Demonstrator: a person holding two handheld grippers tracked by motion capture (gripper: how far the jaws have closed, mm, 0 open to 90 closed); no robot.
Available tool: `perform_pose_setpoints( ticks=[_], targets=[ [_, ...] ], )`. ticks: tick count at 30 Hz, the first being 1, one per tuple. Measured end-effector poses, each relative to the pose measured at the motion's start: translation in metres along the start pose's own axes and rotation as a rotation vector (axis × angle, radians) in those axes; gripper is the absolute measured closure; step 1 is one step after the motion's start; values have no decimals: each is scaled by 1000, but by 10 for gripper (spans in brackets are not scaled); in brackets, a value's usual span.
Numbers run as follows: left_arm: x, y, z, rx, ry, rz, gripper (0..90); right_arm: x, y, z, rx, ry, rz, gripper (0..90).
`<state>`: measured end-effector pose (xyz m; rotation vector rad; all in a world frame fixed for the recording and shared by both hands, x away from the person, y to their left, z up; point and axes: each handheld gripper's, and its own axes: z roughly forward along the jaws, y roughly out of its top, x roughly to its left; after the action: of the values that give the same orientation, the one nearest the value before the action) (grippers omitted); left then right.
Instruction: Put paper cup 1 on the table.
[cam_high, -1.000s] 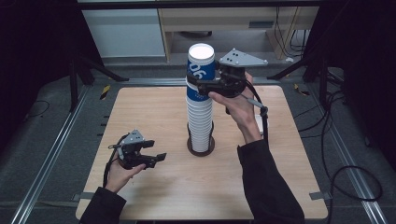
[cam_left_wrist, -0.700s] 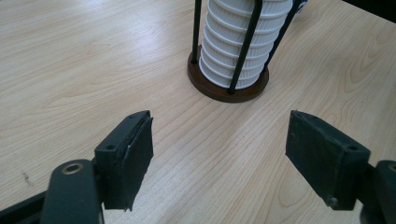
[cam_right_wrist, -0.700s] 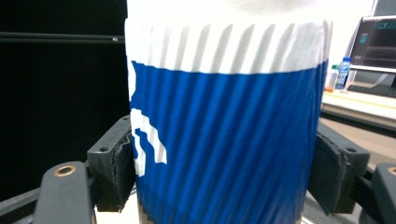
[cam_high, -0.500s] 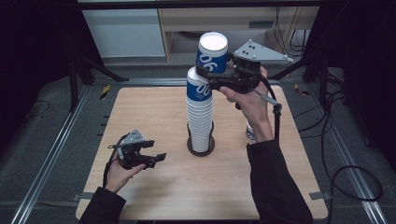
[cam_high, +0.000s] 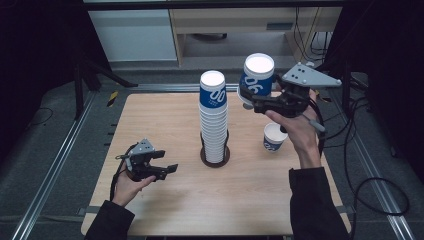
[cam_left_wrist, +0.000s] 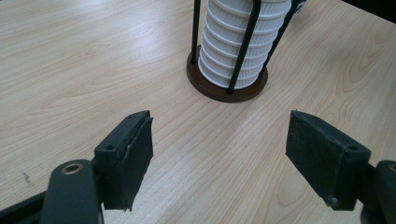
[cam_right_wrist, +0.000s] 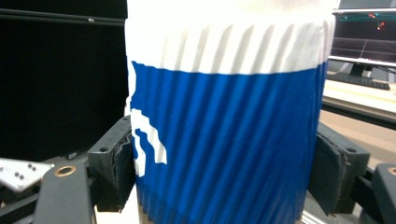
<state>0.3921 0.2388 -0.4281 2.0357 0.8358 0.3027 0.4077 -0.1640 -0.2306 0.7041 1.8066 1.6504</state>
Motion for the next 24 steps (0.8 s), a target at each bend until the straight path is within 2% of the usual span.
perform_pose_setpoints(
  ticks=[8, 24],
  targets=[
    [-1, 0, 0, 5, -3, 4, 225, -7, -28, -18, 33, 0, 13, 221],
    [-1, 0, 1, 4, -17, 5, 223, -7, -82, -30, 105, 28, 39, 221]
  ],
)
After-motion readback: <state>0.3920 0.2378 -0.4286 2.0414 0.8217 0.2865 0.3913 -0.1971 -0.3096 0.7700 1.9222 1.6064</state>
